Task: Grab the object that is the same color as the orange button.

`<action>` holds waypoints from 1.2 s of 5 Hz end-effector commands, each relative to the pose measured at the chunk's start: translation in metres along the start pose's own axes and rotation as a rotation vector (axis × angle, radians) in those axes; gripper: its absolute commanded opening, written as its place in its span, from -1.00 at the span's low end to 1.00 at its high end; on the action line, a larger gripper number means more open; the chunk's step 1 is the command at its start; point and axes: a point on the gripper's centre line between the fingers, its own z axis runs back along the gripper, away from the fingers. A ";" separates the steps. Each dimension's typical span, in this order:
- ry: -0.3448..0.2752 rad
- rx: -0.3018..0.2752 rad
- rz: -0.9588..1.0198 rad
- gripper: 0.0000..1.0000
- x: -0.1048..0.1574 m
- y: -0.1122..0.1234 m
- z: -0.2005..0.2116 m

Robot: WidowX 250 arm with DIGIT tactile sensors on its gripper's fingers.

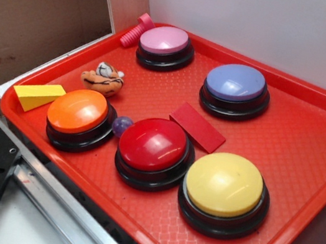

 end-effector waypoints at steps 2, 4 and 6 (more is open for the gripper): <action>-0.033 -0.004 0.088 1.00 0.003 0.002 -0.005; -0.055 0.004 0.398 1.00 0.032 0.018 -0.041; -0.162 0.047 0.689 1.00 0.079 0.059 -0.115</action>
